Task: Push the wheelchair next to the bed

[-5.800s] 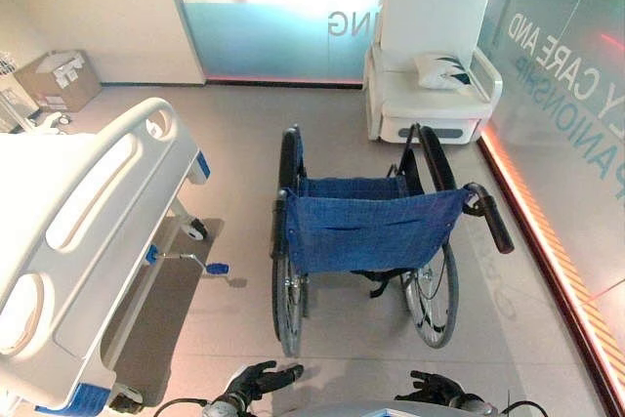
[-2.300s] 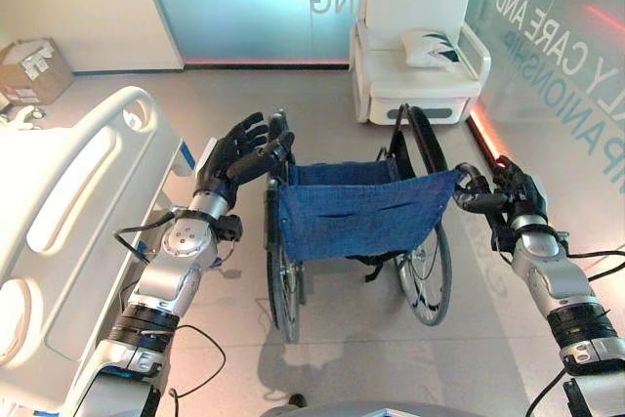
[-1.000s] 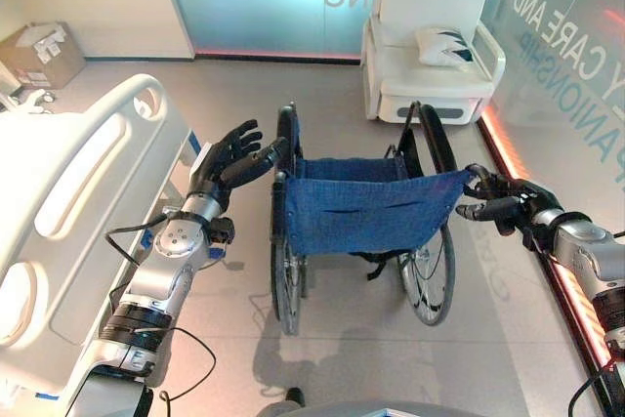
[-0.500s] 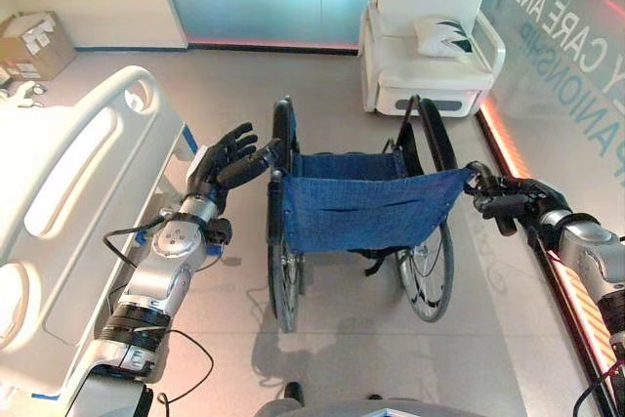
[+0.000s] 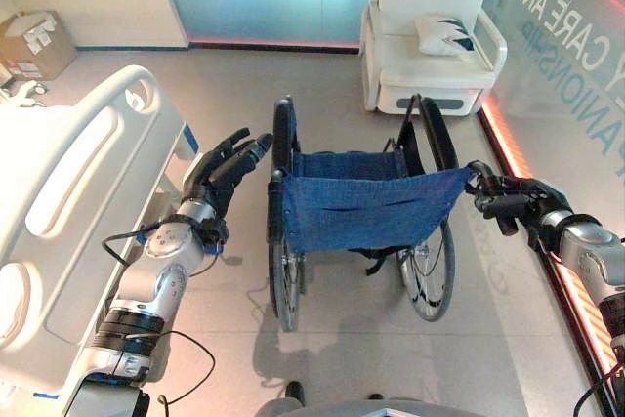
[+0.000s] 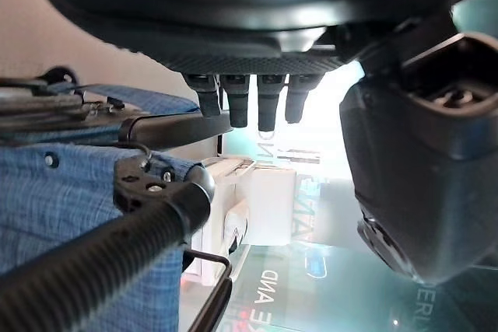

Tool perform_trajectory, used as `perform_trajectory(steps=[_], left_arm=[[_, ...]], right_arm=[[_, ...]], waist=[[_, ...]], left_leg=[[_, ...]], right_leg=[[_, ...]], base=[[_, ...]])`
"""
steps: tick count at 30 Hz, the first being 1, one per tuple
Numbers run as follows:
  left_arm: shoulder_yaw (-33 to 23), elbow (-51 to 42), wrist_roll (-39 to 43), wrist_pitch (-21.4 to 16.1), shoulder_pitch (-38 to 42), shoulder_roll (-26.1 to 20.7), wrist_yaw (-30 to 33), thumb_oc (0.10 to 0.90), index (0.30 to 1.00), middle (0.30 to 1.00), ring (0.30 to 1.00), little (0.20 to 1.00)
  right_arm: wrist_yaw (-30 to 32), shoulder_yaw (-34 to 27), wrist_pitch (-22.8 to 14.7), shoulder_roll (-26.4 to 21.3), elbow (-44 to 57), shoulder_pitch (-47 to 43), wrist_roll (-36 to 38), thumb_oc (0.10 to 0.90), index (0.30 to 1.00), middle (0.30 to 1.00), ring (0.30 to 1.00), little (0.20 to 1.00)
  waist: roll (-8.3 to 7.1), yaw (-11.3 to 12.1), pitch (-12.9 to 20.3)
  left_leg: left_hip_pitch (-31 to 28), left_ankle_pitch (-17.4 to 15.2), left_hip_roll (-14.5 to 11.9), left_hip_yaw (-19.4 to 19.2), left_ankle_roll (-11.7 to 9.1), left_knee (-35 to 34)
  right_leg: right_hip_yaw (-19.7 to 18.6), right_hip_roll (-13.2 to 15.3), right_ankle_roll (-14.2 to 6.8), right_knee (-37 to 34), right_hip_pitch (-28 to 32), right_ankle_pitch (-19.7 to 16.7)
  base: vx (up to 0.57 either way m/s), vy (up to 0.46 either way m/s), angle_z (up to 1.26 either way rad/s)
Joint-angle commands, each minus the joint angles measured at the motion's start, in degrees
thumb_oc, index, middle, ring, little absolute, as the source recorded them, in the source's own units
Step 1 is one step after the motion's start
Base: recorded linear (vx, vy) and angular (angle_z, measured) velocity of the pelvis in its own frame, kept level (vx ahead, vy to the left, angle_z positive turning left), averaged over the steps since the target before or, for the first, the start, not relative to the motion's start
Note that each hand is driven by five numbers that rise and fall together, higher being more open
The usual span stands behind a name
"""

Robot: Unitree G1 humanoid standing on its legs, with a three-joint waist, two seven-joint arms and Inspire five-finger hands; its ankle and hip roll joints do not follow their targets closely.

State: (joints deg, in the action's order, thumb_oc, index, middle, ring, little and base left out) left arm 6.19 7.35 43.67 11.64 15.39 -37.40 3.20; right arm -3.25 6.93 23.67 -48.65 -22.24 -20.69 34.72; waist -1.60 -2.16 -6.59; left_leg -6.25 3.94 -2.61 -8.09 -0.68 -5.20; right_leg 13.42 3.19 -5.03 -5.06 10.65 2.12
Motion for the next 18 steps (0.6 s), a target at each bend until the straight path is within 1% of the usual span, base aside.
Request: perform_trajectory(steps=[1, 3, 4, 6, 7, 8, 9, 11, 12, 14, 15, 16, 18], left_arm=[[-2.3, -5.6, 3.0, -1.5, 3.6, -5.8, -3.8, 0.8, 0.9, 0.9, 0.9, 0.9], [-2.2, -6.7, 4.4, 0.1, 3.9, -7.7, -6.1, 0.8, 0.9, 0.9, 0.9, 0.9], [-2.3, -6.9, 4.5, 0.3, 3.9, -7.9, -6.3, 0.8, 0.9, 0.9, 0.9, 0.9], [-2.5, -7.5, 4.6, 1.6, 4.4, -10.0, -7.7, 0.8, 0.9, 0.9, 0.9, 0.9], [-2.5, -7.5, 4.6, 1.6, 4.4, -10.0, -7.7, 0.8, 0.9, 0.9, 0.9, 0.9], [-2.5, -7.9, 3.8, 2.6, 4.7, -11.5, -8.2, 0.8, 0.9, 0.9, 0.9, 0.9], [-2.6, -7.9, 3.9, 3.0, 4.9, -12.0, -8.3, 0.8, 0.9, 0.9, 0.9, 0.9], [-2.8, -7.1, 3.1, 4.8, 5.5, -14.4, -9.7, 0.8, 0.9, 0.9, 0.9, 0.9], [-3.0, -6.1, 2.8, 6.3, 5.7, -15.9, -11.5, 0.8, 0.9, 0.9, 0.9, 0.9], [-3.0, -5.4, 2.1, 7.7, 5.8, -16.8, -12.4, 0.8, 0.9, 0.9, 0.9, 0.9], [-2.9, -4.4, 1.1, 9.1, 5.8, -17.9, -13.5, 0.8, 0.9, 0.9, 0.9, 0.9], [-2.9, -4.2, 0.8, 9.4, 5.7, -18.1, -13.8, 0.8, 0.9, 0.9, 0.9, 0.9], [-2.5, -2.5, -0.1, 11.7, 5.5, -20.3, -16.4, 0.8, 0.9, 0.9, 0.9, 0.9]], right_arm=[[-1.8, -1.2, -8.2, -0.5, 11.0, -4.4, 5.4, 0.4, 0.3, 0.3, 0.3, 0.3], [-1.8, -0.8, -8.1, -0.8, 11.0, -4.2, 5.5, 0.4, 0.3, 0.3, 0.3, 0.3], [-1.8, -0.8, -8.1, -0.8, 11.0, -4.1, 5.5, 0.4, 0.3, 0.3, 0.3, 0.3], [-2.3, -0.5, -8.2, -1.3, 10.5, -4.1, 5.7, 0.4, 0.3, 0.3, 0.3, 0.3], [-2.3, -0.5, -8.2, -1.3, 10.4, -4.1, 5.7, 0.4, 0.3, 0.3, 0.3, 0.3], [-2.5, -0.3, -8.1, -1.5, 10.3, -4.0, 5.7, 0.4, 0.3, 0.3, 0.3, 0.3], [-2.4, -0.2, -8.1, -1.6, 10.2, -4.1, 5.7, 0.4, 0.3, 0.3, 0.3, 0.3], [-2.7, 0.4, -8.0, -2.3, 9.5, -4.5, 6.2, 0.4, 0.3, 0.3, 0.3, 0.3], [-2.7, 0.6, -8.1, -2.6, 9.2, -4.7, 6.4, 0.4, 0.3, 0.3, 0.3, 0.3], [-2.8, 0.7, -8.3, -2.6, 8.8, -4.6, 6.4, 0.4, 0.3, 0.3, 0.3, 0.3], [-2.8, 0.9, -8.4, -2.7, 8.5, -4.7, 6.6, 0.4, 0.3, 0.3, 0.3, 0.3], [-2.8, 0.9, -8.4, -2.7, 8.5, -4.7, 6.6, 0.4, 0.3, 0.3, 0.3, 0.3], [-2.6, 1.2, -7.9, -3.3, 8.6, -4.9, 7.1, 0.4, 0.3, 0.3, 0.3, 0.3]], waist=[[-0.23, 2.4, 4.1], [0.08, 2.5, 4.0], [0.09, 2.5, 4.0], [0.37, 2.6, 4.0], [0.36, 2.6, 3.9], [0.55, 2.7, 3.9], [0.61, 2.7, 4.0], [0.91, 2.8, 4.0], [1.13, 2.9, 3.9], [1.3, 2.9, 3.9], [1.5, 2.9, 3.9], [1.52, 2.9, 3.9], [1.88, 2.9, 3.9]], left_leg=[[-1.6, -5.4, 2.5, -2.3, -1.2, 0.2], [-1.6, -5.4, 2.5, -2.3, -1.3, 0.2], [-1.6, -5.4, 2.5, -2.3, -1.3, 0.2], [-1.6, -5.4, 2.4, -2.3, -1.4, 0.2], [-1.6, -5.4, 2.4, -2.3, -1.4, 0.2], [-1.6, -5.3, 2.4, -2.3, -1.4, 0.2], [-1.6, -5.3, 2.4, -2.3, -1.4, 0.2], [-1.5, -5.2, 2.4, -2.3, -1.5, 0.2], [-1.5, -5.2, 2.4, -2.4, -1.5, 0.2], [-1.5, -5.1, 2.3, -2.5, -1.5, 0.2], [-1.5, -5.1, 2.3, -2.5, -1.5, 0.2], [-1.5, -5.1, 2.3, -2.5, -1.5, 0.2], [-1.4, -5.0, 2.3, -2.5, -1.5, 0.3]], right_leg=[[2.7, -0.5, -0.8, 1.8, -2.4, -0.3], [2.8, -0.5, -0.8, 1.6, -2.3, -0.4], [2.8, -0.5, -0.8, 1.6, -2.2, -0.4], [3.0, -0.5, -0.8, 1.5, -2.2, -0.4], [3.0, -0.5, -0.8, 1.5, -2.2, -0.4], [3.1, -0.5, -0.9, 1.6, -2.2, -0.4], [3.1, -0.5, -0.9, 1.6, -2.2, -0.4], [3.1, -0.5, -0.9, 1.4, -2.2, -0.4], [3.2, -0.5, -0.8, 1.4, -2.2, -0.4], [3.2, -0.5, -0.8, 1.4, -2.2, -0.3], [3.3, -0.5, -0.8, 1.5, -2.2, -0.4], [3.3, -0.5, -0.9, 1.5, -2.2, -0.4], [3.2, -0.5, -0.9, 1.5, -2.3, -0.3]], base=[[0.0, 0.0, 0.0], [0.0, 0.0, 0.0], [0.0, 0.0, 0.0], [0.0, 0.0, 0.0], [0.0, 0.0, 0.0], [0.0, 0.0, 0.0], [0.0, 0.0, 0.0], [0.0, 0.0, 0.0], [0.0, 0.0, 0.0], [0.0, 0.0, 0.0], [0.0, 0.0, 0.0], [0.0, 0.0, 0.0], [0.0, 0.0, 0.0]])
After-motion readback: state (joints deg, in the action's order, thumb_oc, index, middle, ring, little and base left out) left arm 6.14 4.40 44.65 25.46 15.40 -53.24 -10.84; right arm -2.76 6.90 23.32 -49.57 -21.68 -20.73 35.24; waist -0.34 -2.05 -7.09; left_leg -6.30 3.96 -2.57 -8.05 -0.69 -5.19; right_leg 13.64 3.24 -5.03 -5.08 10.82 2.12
